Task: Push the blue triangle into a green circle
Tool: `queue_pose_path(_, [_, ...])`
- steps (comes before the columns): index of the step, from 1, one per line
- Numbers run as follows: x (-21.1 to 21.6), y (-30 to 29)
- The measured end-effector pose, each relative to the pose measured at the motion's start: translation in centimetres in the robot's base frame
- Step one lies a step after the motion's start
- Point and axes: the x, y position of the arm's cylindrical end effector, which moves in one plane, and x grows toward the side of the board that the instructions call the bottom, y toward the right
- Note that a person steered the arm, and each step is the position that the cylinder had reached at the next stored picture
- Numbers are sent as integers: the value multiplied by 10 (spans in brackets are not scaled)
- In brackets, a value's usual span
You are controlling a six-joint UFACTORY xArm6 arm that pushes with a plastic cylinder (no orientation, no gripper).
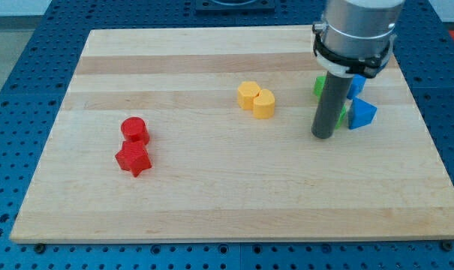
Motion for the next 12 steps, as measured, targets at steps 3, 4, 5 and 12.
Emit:
queue_pose_path(3, [-22, 3])
queue_pose_path(4, [4, 16])
queue_pose_path(5, [14, 56])
queue_pose_path(12, [27, 97])
